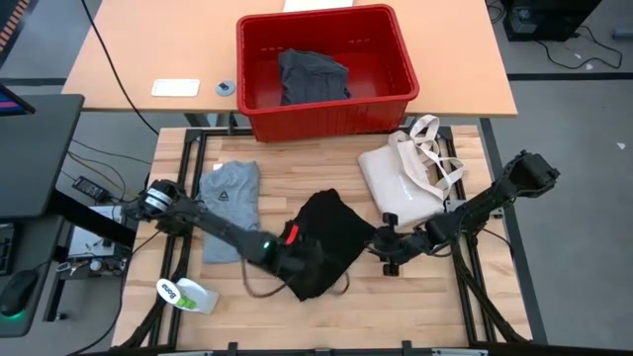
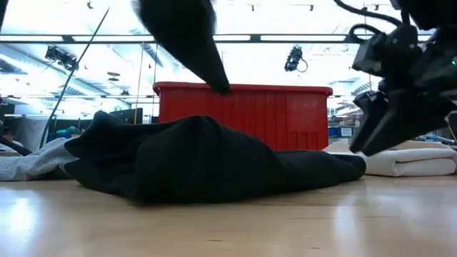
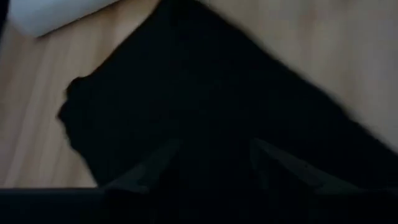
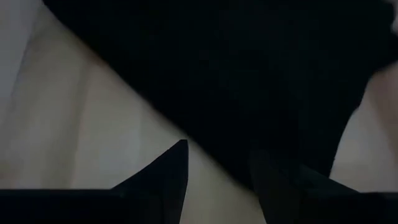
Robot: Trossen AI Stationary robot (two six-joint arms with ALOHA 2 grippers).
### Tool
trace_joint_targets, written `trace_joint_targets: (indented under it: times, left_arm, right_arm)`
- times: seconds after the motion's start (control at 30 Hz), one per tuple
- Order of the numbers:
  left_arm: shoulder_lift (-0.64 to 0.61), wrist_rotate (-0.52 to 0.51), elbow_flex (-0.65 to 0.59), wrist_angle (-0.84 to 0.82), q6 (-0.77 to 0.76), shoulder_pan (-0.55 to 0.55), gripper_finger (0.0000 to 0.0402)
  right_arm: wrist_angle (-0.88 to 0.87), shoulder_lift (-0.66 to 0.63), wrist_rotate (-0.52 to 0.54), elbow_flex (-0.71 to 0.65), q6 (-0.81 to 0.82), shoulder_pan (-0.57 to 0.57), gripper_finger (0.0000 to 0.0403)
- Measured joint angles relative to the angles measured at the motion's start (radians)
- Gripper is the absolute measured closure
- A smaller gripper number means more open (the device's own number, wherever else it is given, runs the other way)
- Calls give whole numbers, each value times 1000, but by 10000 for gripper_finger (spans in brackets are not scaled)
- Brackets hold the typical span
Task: Fold Laundry from Bin
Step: Fold the black shirt
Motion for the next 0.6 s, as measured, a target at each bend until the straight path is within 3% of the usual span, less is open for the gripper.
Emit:
trace_joint_targets:
  times: [0.23, 0.43, 0.6]
  left_arm:
    - [29, 29, -2, 13, 37, 192, 208]
    - [100, 336, -6, 34, 122, 311, 208]
    - [175, 377, -5, 23, 165, 308, 208]
  right_arm:
    - [0, 44, -64, 1, 115, 23, 227]
    - [33, 150, -2, 2, 201, 35, 227]
    - [87, 196, 62, 3, 241, 37, 227]
